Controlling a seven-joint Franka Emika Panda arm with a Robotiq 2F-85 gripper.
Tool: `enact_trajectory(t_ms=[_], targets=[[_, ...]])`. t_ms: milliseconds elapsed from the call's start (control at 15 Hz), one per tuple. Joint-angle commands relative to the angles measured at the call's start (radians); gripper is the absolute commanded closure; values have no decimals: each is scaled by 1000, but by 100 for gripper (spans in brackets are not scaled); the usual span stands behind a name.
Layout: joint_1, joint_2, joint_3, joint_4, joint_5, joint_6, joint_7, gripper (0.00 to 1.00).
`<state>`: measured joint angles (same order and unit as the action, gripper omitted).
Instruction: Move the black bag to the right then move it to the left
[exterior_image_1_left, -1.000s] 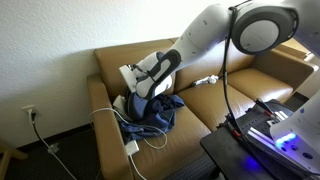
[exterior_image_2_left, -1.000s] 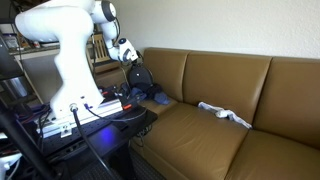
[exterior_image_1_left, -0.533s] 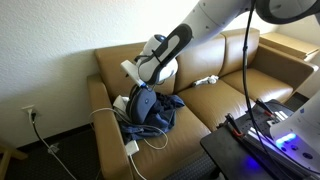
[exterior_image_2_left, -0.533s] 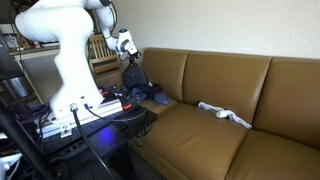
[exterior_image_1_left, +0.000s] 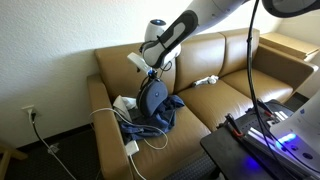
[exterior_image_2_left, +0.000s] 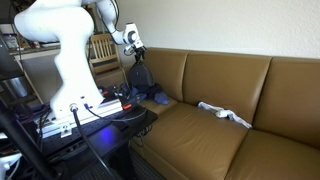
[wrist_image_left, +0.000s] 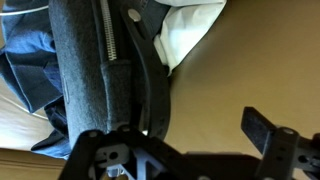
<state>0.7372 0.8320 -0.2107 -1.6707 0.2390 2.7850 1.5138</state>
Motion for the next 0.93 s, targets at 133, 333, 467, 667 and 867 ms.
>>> enact_trajectory(t_ms=[133,333,467,667,867], targets=[[-129,85,114,178,-27,14,11,0],[-156,108,187,238,-32,49,-24,0],[-151,128,211,297,-56,12,-45,0],[-153,183,237,387,-106,-127,-89,0],[-146,257,232,449,-140,-223,-93,0]])
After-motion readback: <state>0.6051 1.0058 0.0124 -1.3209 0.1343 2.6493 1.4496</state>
